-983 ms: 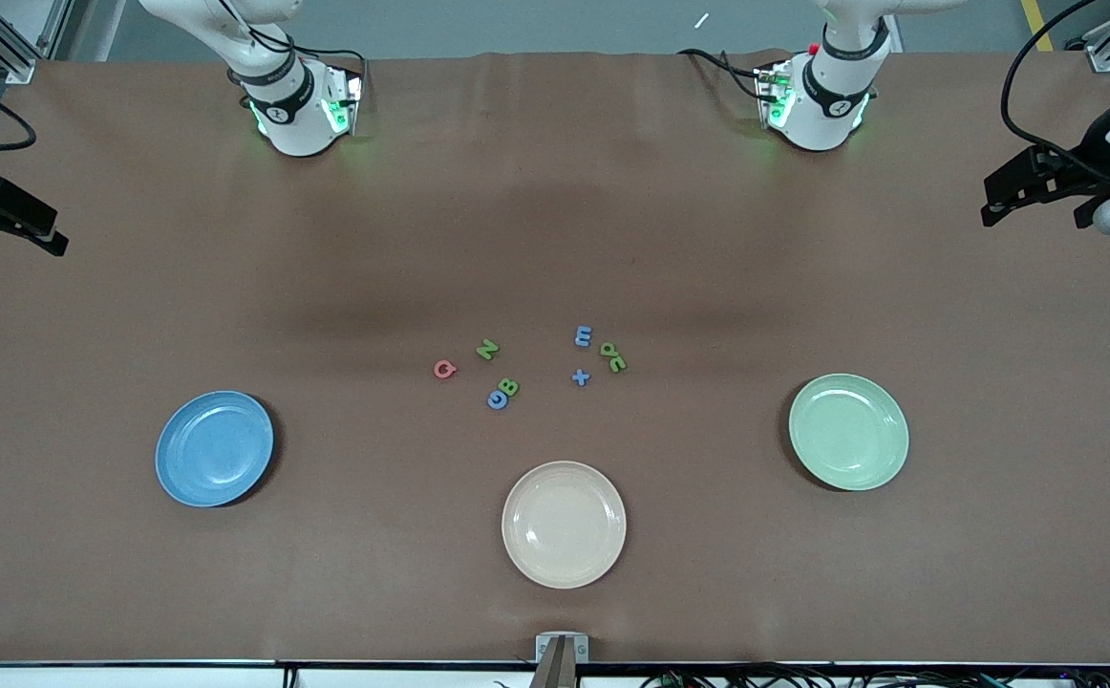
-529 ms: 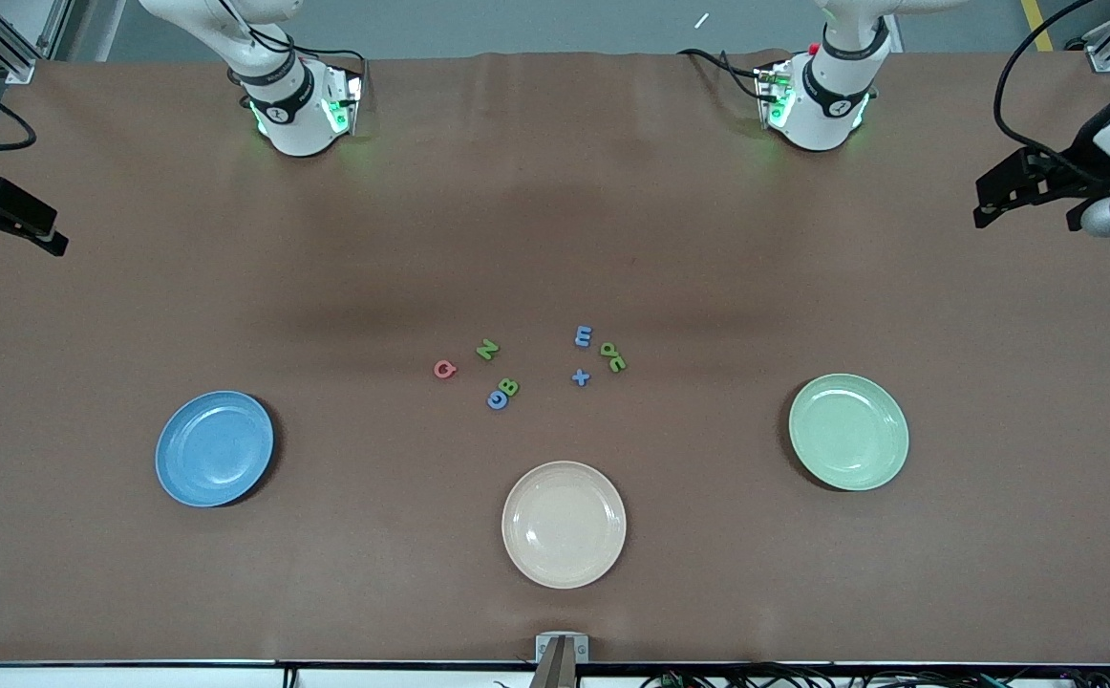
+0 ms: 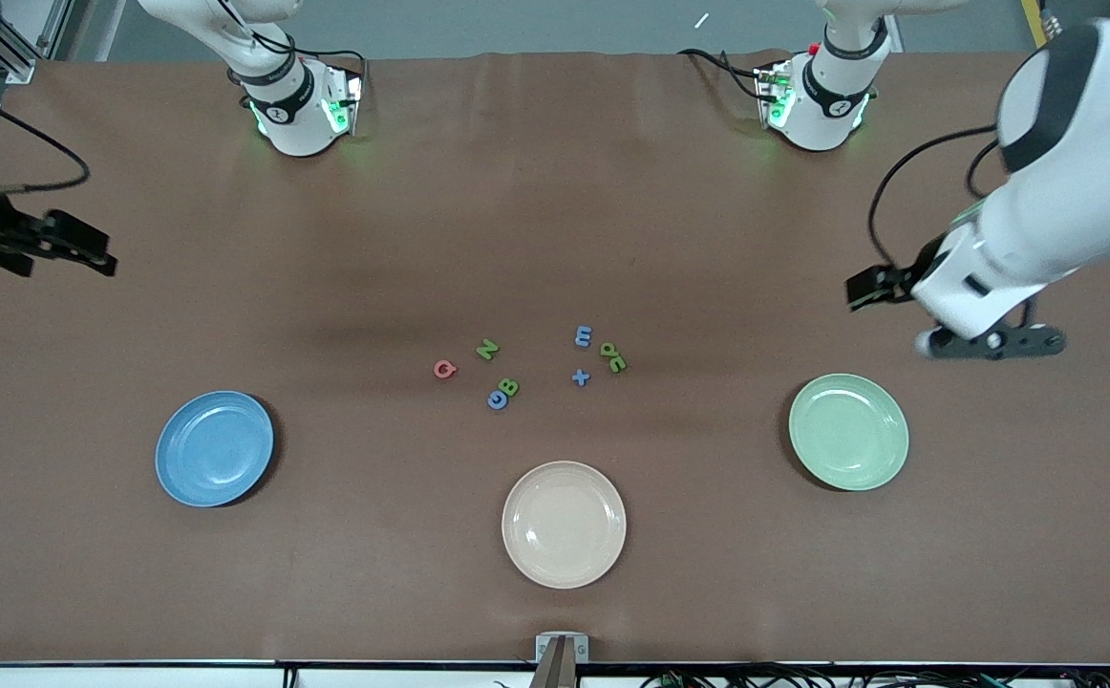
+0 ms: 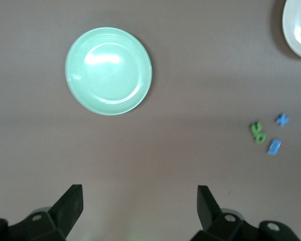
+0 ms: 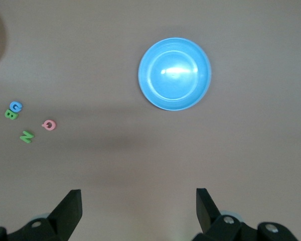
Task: Sort uppercase to blue plate, lowercase to green plate
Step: 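Move both grippers from rest toward the foam letters, then grasp the green u with the left gripper while the right gripper grasps the Q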
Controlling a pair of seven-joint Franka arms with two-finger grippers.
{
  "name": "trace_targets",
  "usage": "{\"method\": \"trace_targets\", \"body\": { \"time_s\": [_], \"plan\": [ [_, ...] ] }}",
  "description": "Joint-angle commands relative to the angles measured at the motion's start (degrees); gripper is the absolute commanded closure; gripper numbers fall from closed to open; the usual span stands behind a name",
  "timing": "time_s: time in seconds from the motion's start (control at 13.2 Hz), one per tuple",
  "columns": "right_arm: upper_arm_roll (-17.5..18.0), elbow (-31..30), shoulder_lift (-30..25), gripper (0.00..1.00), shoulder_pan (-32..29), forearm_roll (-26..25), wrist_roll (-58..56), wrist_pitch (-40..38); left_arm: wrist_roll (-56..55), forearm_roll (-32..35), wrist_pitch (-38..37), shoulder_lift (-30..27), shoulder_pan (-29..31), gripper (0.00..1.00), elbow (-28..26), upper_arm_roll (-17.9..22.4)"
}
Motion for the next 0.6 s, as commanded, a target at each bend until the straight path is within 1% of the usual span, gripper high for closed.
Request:
{"method": "trace_targets", "body": {
  "time_s": [0.0, 0.15, 0.23, 0.38, 0.53],
  "plan": [
    [-0.06, -0.29, 4.86, 0.0, 3.9, 1.98, 3.38, 3.2, -6.7, 0.83, 8.61, 2.39, -2.29, 0.0, -3.98, -0.71],
    [-0.06, -2.56, 7.06, 0.0, 8.2, 3.39, 11.89, 8.29, -11.72, 0.92, 15.29, 4.58, -3.96, 0.0, -6.97, -0.71],
    [-0.06, -3.53, 7.85, 0.0, 10.22, 3.4, 15.32, 10.83, -13.39, 1.09, 17.5, 5.72, -5.97, 0.0, -7.68, -0.63],
    [-0.06, -6.17, 10.57, 0.0, 13.83, 4.7, 24.1, 15.84, -22.23, 6.25, 20.5, 9.05, -9.5, 0.0, -7.25, -0.71],
    [-0.06, -8.89, 13.56, 0.0, 17.52, 6.2, 32.36, 21.29, -28.32, 6.98, 23.92, 12.48, -11.78, 0.0, -6.9, -0.89]
  ]
}}
